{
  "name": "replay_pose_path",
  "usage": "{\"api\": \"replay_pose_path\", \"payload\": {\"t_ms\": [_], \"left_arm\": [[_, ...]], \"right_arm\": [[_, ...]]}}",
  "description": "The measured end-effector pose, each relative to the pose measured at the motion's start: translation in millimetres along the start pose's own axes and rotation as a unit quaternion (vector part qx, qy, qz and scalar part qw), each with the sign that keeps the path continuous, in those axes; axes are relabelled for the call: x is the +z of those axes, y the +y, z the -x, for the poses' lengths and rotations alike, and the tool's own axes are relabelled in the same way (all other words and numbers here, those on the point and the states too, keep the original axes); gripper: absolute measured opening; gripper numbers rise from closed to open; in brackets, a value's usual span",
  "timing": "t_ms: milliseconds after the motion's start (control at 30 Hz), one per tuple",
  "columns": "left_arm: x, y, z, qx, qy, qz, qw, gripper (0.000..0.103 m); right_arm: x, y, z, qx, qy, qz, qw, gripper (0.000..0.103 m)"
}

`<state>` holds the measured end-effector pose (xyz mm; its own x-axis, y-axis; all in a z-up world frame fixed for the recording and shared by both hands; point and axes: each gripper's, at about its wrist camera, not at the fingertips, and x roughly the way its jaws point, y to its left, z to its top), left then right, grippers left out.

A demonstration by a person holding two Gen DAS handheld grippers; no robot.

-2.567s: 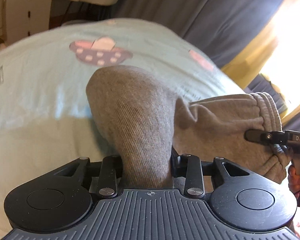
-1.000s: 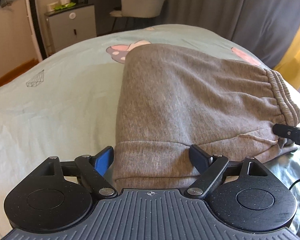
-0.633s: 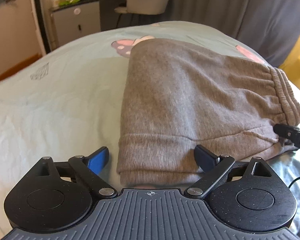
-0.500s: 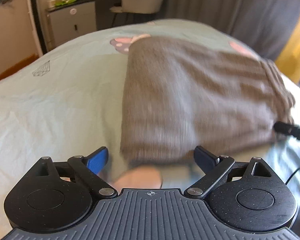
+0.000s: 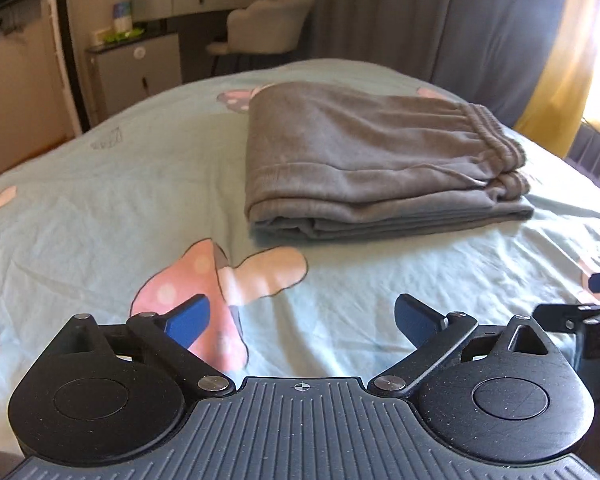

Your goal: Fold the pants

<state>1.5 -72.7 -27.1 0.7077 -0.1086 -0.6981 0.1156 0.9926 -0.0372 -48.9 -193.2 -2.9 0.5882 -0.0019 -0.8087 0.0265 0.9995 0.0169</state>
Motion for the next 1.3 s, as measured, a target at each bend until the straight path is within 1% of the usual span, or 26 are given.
{"api": "replay_pose_path", "payload": {"t_ms": [67,167,300,400,533,700,900,1300], "left_arm": [[-1,-3,4,-0.007,-0.002,-0.011,0.9999,0.101],[1,-8,7,-0.013,-0.012,-0.019,0.9997,0.101],[2,-2,7,-0.014,-0.022,-0.004,0.9996,0.102],[4,3,7,-0.016,-0.024,0.008,0.9996,0.102],[4,5,6,-0.018,-0.036,0.015,0.9991,0.102],[5,6,-2,-0.015,-0.031,0.016,0.9993,0.102],[6,5,-7,-0.016,-0.029,0.013,0.9994,0.102],[6,10,-4,-0.015,-0.029,0.024,0.9992,0.102]], "right_arm": [[-2,5,7,-0.013,-0.014,-0.001,1.000,0.099],[0,11,9,-0.018,-0.020,0.011,1.000,0.099],[6,12,13,-0.039,-0.064,0.003,0.997,0.099],[13,16,14,-0.063,-0.096,0.013,0.993,0.099],[15,19,10,-0.060,-0.122,0.012,0.991,0.099],[13,18,-1,-0.049,-0.113,0.010,0.992,0.099],[10,10,-2,-0.032,-0.112,-0.024,0.993,0.099],[7,12,0,-0.034,-0.115,-0.021,0.992,0.099]]}}
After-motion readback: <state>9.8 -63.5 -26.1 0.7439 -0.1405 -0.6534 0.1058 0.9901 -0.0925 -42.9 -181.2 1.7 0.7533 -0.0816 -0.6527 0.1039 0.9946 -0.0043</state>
